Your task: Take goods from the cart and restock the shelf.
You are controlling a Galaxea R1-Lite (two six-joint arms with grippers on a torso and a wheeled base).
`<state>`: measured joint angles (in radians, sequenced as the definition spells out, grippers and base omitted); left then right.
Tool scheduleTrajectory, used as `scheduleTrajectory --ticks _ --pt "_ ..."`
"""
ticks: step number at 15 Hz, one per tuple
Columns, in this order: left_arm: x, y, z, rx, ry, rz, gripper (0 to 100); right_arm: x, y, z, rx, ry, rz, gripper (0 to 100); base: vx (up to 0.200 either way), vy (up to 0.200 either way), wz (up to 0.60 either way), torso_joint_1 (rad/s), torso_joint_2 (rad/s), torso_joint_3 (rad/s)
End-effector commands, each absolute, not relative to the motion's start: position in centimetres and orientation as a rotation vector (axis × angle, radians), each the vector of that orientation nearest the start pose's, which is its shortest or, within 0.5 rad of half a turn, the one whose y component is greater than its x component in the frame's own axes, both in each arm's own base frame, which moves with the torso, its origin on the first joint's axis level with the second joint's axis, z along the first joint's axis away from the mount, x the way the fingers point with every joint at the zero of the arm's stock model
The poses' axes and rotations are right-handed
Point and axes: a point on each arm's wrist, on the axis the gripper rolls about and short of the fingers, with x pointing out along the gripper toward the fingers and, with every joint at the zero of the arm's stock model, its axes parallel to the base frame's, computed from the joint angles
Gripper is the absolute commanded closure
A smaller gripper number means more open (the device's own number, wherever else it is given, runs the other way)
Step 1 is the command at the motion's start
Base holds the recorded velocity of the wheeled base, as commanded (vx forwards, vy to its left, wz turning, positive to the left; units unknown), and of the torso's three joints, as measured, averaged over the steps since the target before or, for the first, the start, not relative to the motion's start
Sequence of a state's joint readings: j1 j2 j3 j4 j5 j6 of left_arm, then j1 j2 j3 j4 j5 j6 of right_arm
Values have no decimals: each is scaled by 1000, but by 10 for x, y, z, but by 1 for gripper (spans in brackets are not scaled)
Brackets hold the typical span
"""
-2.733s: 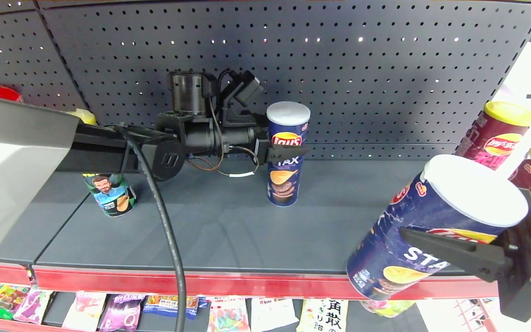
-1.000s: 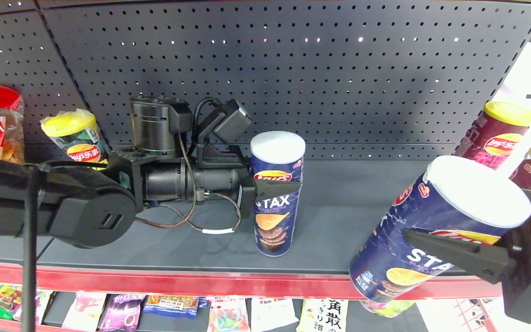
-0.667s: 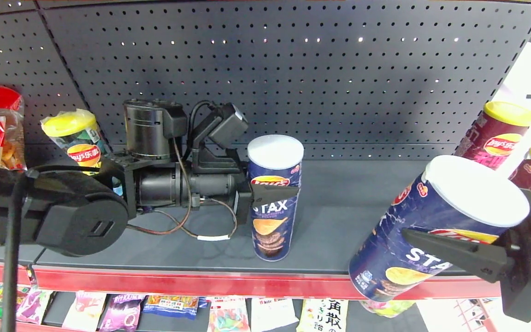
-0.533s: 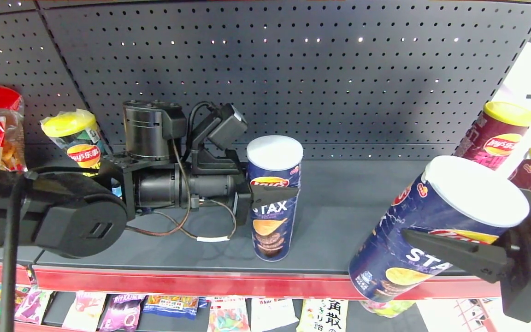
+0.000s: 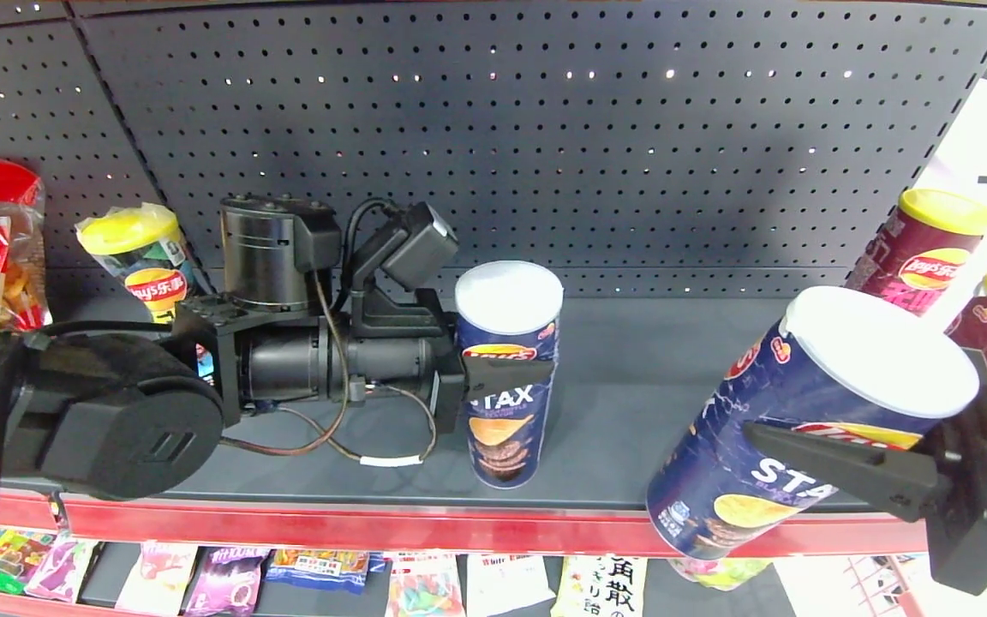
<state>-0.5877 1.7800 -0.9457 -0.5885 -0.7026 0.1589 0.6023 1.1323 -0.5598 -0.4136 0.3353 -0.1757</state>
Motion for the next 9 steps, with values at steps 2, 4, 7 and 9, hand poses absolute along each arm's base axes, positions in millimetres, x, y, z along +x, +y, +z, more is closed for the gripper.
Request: scheduleTrajectory --ticks 2,4,7,9 --pt "263 -193 193 120 159 -1301 100 129 98 223 -186 89 950 100 0 0 0 0 0 0" --pt "262 -193 194 119 155 -1301 100 129 98 224 -186 86 949 100 0 0 0 0 0 0" --pt "260 -194 195 121 152 -1307 100 129 98 224 -185 84 949 100 0 0 0 0 0 0" --pt "258 -197 193 122 161 -1305 100 129 98 224 -186 86 949 100 0 0 0 0 0 0"
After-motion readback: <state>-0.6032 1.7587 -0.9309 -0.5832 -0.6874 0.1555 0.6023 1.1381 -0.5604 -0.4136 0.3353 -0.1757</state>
